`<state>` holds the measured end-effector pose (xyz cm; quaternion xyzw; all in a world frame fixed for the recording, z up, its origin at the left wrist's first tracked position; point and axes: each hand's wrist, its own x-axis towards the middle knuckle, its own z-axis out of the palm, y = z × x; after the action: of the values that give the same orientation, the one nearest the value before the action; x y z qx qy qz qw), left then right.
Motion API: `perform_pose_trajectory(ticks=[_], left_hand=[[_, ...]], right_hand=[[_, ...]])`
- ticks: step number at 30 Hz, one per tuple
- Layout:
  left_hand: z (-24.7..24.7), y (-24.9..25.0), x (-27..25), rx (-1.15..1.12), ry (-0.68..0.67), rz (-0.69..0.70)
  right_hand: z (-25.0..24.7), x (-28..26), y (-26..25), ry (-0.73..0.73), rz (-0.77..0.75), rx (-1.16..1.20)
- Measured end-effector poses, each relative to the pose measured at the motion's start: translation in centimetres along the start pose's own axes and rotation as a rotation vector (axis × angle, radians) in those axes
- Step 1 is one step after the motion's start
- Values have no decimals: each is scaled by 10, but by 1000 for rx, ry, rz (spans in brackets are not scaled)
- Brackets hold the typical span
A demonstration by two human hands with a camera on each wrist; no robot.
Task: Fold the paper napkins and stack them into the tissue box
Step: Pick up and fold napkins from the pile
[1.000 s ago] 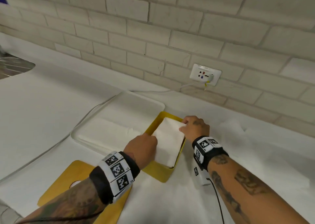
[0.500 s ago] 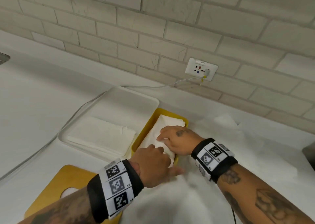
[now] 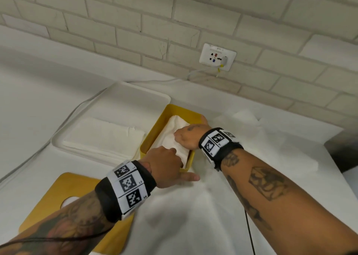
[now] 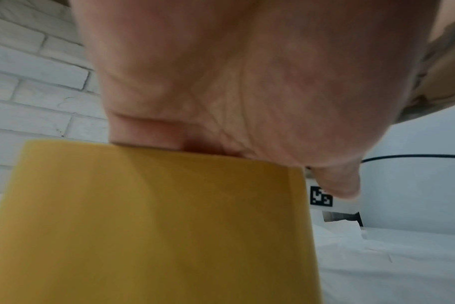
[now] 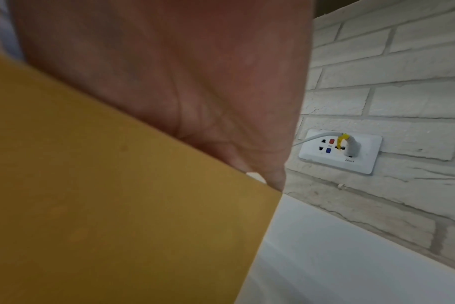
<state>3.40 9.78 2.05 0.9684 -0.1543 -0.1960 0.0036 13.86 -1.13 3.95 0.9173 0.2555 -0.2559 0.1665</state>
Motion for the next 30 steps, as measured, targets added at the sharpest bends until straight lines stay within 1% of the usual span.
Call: perform_pose_trajectory(ticks=[3,5,7,9,10,11,12,13,14,15,16,18,19,21,22,24,27,30], left_hand=[[5,-2,2,-3,26,2],[9,-3,2,15,64,-1],[12,-3,0,10,91,-14],[11,-5,-6,-85,131,-14],[10,-5,-11,-157,193,-5],[9,-2,-18,-218,310,13],[10,3,-24,-238,454,53],[11,12,-33,-226,592,110],[15,24,-41,-241,684,164],[20,38,-52,-300,688,204],[27,54,-62,-384,652,242],[46,86,-75,-475,459,276],[58,100,-79,-463,364,281],[80,124,-82,-415,240,276],[87,135,-82,-397,203,262],[94,159,-83,-372,179,231],[98,193,-81,-328,168,198],[102,221,-77,-250,101,189]], right_hand=[[2,6,-3,20,11,34],[2,2,5,65,-18,135],[4,-13,20,202,-87,387],[11,-40,40,416,-127,666],[18,-58,51,514,-123,766],[28,-77,63,583,-107,845],[41,-97,76,615,-89,909],[55,-119,89,614,-69,961],[73,-140,101,590,-43,1002],[92,-161,111,555,-19,1026],[113,-182,120,515,2,1035],[159,-216,134,413,40,1011],[182,-230,138,349,59,983],[224,-250,146,239,90,917],[242,-258,150,215,104,885],[265,-269,156,221,150,868],[282,-277,161,260,241,867],[291,-281,162,249,303,822]])
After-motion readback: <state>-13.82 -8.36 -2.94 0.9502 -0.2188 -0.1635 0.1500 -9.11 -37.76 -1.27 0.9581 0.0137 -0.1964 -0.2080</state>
